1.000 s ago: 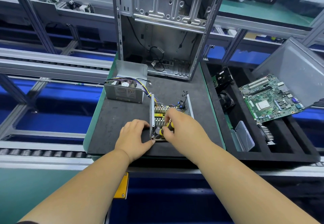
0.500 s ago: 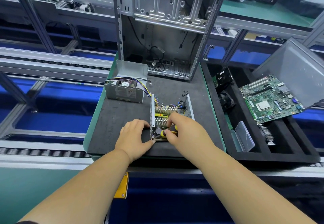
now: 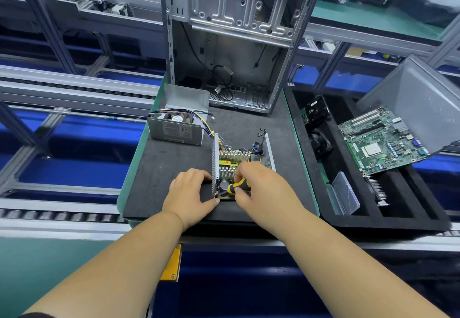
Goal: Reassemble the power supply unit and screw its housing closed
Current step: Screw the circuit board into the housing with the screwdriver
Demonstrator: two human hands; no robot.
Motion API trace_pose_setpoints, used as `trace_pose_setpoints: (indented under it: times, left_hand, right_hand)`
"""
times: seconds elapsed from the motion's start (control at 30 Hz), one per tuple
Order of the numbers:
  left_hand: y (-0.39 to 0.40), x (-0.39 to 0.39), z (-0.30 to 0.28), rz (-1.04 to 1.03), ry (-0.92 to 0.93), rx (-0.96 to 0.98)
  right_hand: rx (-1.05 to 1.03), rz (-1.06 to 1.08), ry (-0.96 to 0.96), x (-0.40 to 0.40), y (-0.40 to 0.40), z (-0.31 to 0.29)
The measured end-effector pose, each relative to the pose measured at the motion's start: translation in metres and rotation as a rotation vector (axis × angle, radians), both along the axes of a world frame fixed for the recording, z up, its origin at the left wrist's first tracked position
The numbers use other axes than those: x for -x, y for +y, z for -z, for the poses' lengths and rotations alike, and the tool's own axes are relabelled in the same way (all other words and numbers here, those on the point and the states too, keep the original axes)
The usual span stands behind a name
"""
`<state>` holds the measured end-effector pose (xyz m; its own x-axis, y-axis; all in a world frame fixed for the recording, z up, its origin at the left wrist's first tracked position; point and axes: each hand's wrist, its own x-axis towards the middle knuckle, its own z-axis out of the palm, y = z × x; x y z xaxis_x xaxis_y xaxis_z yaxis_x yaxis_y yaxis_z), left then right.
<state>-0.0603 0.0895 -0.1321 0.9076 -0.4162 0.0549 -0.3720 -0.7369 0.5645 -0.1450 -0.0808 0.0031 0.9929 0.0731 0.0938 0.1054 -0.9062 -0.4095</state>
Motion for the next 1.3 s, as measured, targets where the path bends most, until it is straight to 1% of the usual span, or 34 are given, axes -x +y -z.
trace_pose_setpoints:
  times: [0.53,0.73,0.9,1.3]
  left_hand:
    - [0.0,0.0,0.0,-0.003,-0.012,0.022]
    - [0.0,0.001,0.002,-0.007,-0.017,0.027]
    - [0.0,0.001,0.002,-0.008,-0.025,0.018]
    - [0.0,0.001,0.003,-0.008,-0.045,0.022]
  right_hand:
    - [0.008,-0.032,-0.031,0.006,0.0,0.002]
    - [0.056,-0.053,-0.033,0.006,0.003,0.003]
    - [0.12,-0.117,-0.065,0.008,0.003,0.001]
    - [0.12,-0.136,-0.033,0.013,0.004,0.004]
